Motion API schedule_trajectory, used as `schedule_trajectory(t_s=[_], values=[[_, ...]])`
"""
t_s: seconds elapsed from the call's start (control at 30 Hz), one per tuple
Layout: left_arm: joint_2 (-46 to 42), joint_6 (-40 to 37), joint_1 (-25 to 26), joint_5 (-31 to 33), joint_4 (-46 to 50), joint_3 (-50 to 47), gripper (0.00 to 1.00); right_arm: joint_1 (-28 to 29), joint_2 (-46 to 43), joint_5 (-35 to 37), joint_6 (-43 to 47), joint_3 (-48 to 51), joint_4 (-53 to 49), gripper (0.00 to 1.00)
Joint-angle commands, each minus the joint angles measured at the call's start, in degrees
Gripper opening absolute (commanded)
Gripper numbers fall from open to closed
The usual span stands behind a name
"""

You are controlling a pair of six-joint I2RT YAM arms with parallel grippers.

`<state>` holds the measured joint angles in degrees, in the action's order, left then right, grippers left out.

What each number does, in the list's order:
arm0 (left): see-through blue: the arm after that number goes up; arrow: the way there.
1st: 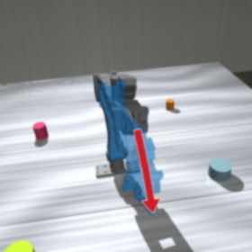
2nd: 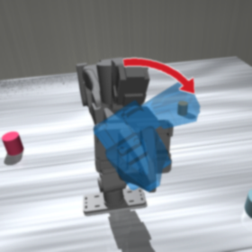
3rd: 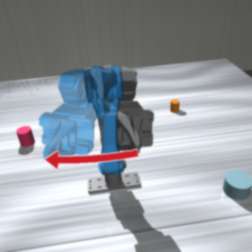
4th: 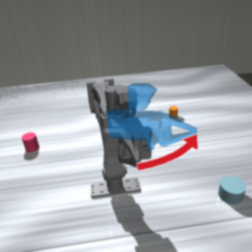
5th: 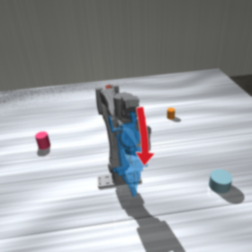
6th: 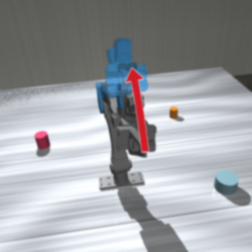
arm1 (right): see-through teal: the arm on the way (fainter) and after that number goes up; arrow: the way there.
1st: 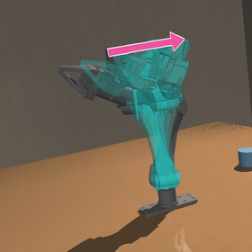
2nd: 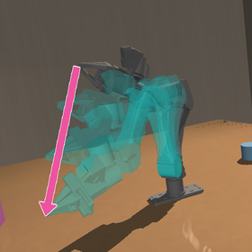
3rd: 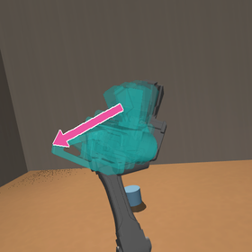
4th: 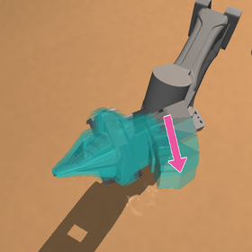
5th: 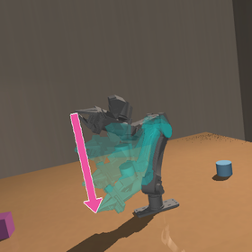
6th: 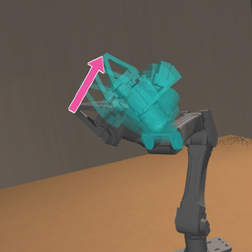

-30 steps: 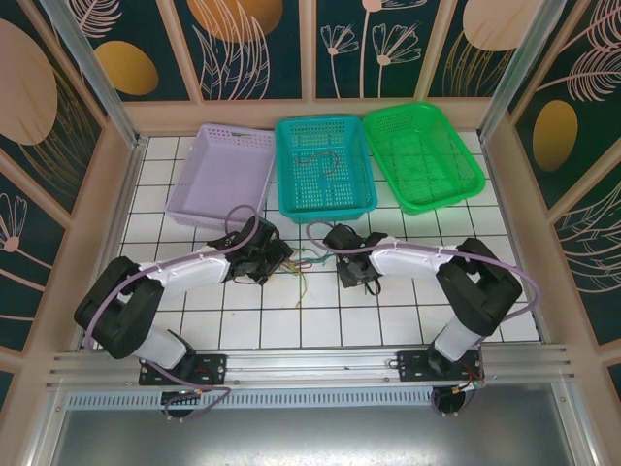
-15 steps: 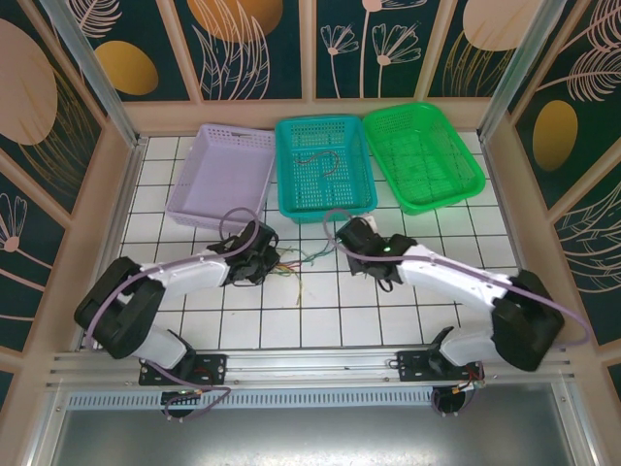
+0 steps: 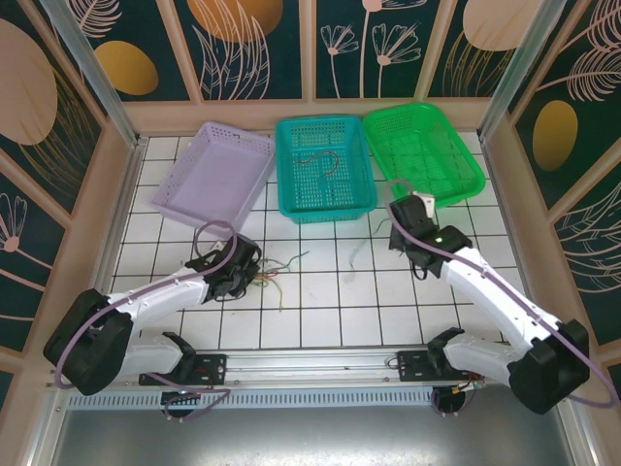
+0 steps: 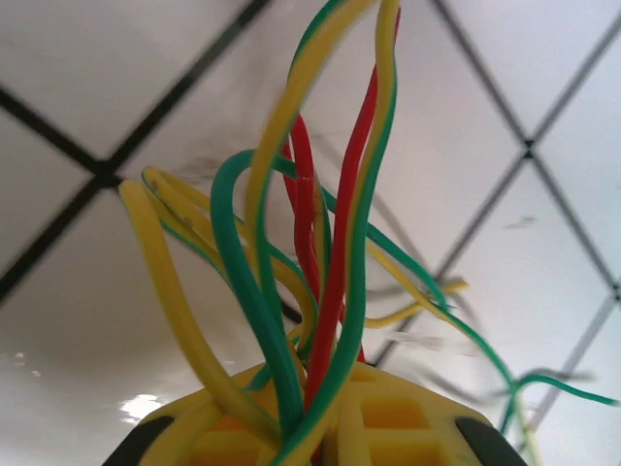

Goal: Untangle the cables

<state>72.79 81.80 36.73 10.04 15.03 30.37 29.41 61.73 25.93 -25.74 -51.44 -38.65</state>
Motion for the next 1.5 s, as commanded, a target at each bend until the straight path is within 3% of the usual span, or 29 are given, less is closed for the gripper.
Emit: schedule_trajectory(t_s=[0.0,0.2,0.43,0.53,0.8,0.93,1.23,1.47], values=[[-0.3,-0.1,-0.2,0.9,0.4,-0.9,0.0,-2.3,-2.7,0.4,-0.6,-3.0,-0.5,0.0],[3.7,-4.2,0.0,-6.6,-7.2,1.3,0.0,-3.2,-2.8,-3.7,-0.3,-7.3,1.1,0.0],[1.9,-3.1,0.3,-8.4,-5.4,7.6,0.51,-3.9,-1.0,-8.5,-3.0,-13.5,0.3,0.0],[-0.1,-1.4,0.3,-8.8,-4.1,9.6,0.63,-4.2,-1.0,-11.7,-4.1,-15.2,1.2,0.0],[-3.4,5.8,0.2,-9.1,-2.8,18.1,0.73,-4.7,-1.4,-22.3,-5.8,-14.1,8.4,0.0],[-3.4,14.5,0.1,-9.2,-3.5,21.1,0.76,-5.2,-1.6,-29.0,-7.7,-12.0,14.1,0.0],[-5.1,36.5,0.0,-6.5,-20.9,17.3,0.84,-5.2,-1.9,-38.5,-14.6,-5.0,22.1,0.0],[-6.0,38.3,0.0,-1.1,-22.3,18.5,0.84,-5.0,-2.7,-42.0,-17.8,-0.8,25.2,0.0]])
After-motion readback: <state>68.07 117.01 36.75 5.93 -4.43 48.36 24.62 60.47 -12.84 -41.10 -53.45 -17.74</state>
